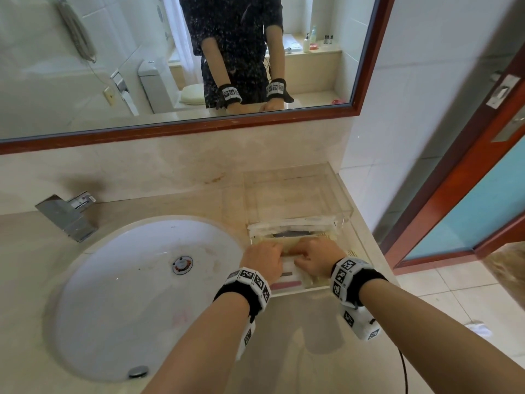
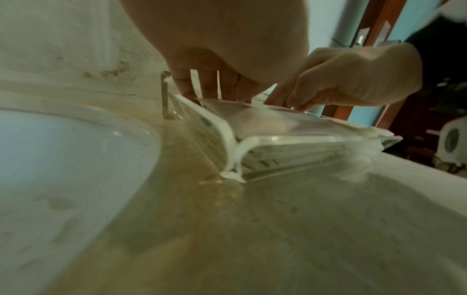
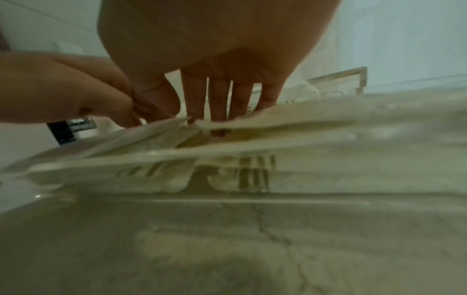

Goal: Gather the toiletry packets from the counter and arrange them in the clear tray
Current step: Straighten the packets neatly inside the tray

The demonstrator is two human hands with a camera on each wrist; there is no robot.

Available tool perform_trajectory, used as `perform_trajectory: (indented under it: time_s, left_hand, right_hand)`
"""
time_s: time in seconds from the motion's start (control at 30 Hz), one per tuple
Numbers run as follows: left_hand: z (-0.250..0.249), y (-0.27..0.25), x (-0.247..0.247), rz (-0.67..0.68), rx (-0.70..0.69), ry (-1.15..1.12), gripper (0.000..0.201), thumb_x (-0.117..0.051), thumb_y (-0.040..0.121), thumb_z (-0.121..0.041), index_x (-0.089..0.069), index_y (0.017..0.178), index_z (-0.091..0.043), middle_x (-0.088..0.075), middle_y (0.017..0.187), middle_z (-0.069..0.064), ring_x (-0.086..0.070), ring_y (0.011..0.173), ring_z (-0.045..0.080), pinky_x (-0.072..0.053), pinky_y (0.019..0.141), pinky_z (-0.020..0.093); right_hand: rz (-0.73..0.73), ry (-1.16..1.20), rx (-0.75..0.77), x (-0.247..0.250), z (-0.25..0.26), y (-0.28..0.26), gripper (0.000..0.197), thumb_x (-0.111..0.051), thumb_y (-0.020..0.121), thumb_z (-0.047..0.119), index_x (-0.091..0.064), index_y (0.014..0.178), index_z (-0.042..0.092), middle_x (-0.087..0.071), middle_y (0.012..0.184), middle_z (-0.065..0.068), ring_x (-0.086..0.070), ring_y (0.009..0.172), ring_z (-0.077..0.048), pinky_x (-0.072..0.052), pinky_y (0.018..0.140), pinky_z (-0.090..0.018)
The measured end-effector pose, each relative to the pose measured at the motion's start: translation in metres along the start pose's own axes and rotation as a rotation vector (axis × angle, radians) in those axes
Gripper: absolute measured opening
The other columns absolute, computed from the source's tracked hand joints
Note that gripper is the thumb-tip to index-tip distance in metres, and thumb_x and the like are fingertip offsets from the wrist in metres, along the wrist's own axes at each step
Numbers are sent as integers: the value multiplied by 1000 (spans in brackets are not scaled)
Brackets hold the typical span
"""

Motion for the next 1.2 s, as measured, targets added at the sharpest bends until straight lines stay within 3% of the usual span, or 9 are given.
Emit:
perform_trajectory:
  time_s: [0.2,0.3,0.43,0.57,0.67,0.8,0.9,1.1,1.2]
  left_hand:
    - [-3,-7,-5,58,-111,118,33,-34,97,-25,-60,110,-9,-61,115,8,-56,105,25,-44,84,35]
    - [-5,-8,-10,71,-96,121,35,-33,97,-28,-60,106,-9,-60,115,9,-55,105,26,-41,88,36]
    - [-2,-9,-19,76,-87,88,35,-33,97,-33,-57,112,-13,-59,121,6,-53,111,24,-35,99,36]
    - [-2,-9,-21,63,-96,75,40,-33,97,-39,-54,120,-15,-56,126,4,-51,116,23,-36,103,38]
    - [-7,-12,-21,45,-95,68,38,-33,97,-39,-52,120,-16,-55,126,3,-49,119,22,-32,107,41]
    - [-8,-12,-23,41,-74,78,39,-33,98,-38,-50,123,-15,-53,130,4,-47,122,22,-34,105,39]
    - [-10,-10,-23,42,-62,91,40,-31,99,-41,-49,125,-16,-53,130,3,-46,123,21,-35,105,39]
    - [-20,-3,-23,30,3,-10,42,-36,97,-45,-50,125,-18,-52,131,1,-45,125,21,-36,100,40]
    - [-30,0,-24,28,2,-12,43,-41,93,-47,-51,124,-19,-53,128,1,-47,122,21,-38,95,40]
  right_hand:
    - [-33,-233,27,-9,12,2,74,-4,86,52,-68,99,18,-65,94,-3,-64,83,-24,-39,66,-27]
    - [-40,-250,23,-12,20,1,64,-13,96,42,-69,89,11,-64,85,-5,-61,75,-25,-39,67,-28]
    - [-91,-216,71,-8,31,0,71,1,78,41,-65,79,13,-63,79,-1,-44,62,-20,-33,72,-31]
    - [-316,-360,65,5,23,-8,45,-28,86,31,-58,56,20,-60,55,6,-52,43,-16,-52,75,-35]
    - [-333,-341,129,-2,23,-11,40,-33,87,29,-57,56,23,-59,51,7,-55,43,-12,-55,84,-37]
    - [-400,-238,178,-3,33,-17,33,-37,86,24,-58,60,20,-60,55,7,-57,49,-11,-56,73,-26]
    - [-409,-120,114,-2,23,-17,31,-37,85,22,-60,67,13,-63,64,1,-59,56,-19,-54,61,-28]
    - [-352,-245,-85,-2,-3,-29,18,-54,66,33,-67,73,23,-65,80,5,-62,72,-20,-48,67,-35]
    - [-292,-208,-235,-9,-25,-32,30,-73,57,38,-67,82,23,-67,84,5,-64,78,-23,-49,70,-40]
Point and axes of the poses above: each hand's wrist, its own y-axis towards the middle knuckle, its own x-axis out of the back of the hand, z = x × y, the point moved 6 cm from there along y, towards the middle knuckle
